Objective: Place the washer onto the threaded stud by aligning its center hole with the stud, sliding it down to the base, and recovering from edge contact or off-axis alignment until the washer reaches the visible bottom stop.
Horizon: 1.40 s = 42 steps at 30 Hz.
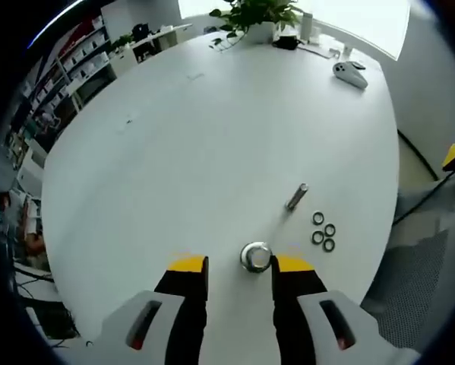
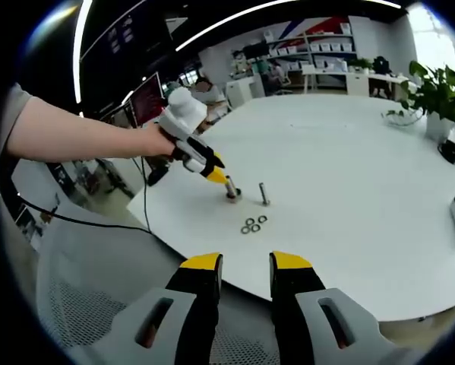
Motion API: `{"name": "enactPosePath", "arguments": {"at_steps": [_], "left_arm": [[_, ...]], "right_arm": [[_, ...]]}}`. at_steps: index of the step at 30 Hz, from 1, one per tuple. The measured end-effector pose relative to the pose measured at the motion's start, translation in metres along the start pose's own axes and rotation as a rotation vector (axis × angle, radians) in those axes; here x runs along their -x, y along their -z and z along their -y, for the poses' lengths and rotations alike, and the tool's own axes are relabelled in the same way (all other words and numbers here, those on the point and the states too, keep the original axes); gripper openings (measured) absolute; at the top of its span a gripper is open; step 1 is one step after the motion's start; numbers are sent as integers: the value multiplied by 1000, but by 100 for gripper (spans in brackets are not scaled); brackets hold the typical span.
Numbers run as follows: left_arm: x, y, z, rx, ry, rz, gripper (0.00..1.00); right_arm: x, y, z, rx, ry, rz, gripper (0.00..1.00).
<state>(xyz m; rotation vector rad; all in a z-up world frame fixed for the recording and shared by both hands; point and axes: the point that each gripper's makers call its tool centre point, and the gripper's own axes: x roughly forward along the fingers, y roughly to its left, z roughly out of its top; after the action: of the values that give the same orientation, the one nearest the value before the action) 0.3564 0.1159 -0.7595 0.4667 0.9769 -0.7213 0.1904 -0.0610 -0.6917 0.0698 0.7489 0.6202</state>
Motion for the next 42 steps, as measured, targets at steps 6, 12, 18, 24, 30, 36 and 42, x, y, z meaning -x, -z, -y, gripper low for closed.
{"name": "enactPosePath", "arguments": {"at_steps": [6, 12, 18, 24, 30, 36, 42], "left_arm": [[23, -7, -9, 53, -38, 92, 32], [46, -8, 1, 79, -35, 166, 34], [72, -1, 7, 174, -59, 278, 33], [92, 15, 19, 195, -58, 293, 36], [115, 46, 22, 275, -82, 296, 38], [124, 61, 38, 299, -64, 303, 38], [136, 71, 50, 301, -77, 296, 39]], "right_arm": [[-1, 3, -3, 17, -11, -17, 27], [-1, 4, -4, 21, -17, -19, 27], [-2, 6, -5, 30, -25, -30, 27], [-2, 8, -9, 43, -42, -45, 27], [-3, 8, -12, 48, -56, -42, 27], [-3, 10, -14, 53, -64, -54, 27], [-3, 9, -12, 44, -57, -46, 27]]}}
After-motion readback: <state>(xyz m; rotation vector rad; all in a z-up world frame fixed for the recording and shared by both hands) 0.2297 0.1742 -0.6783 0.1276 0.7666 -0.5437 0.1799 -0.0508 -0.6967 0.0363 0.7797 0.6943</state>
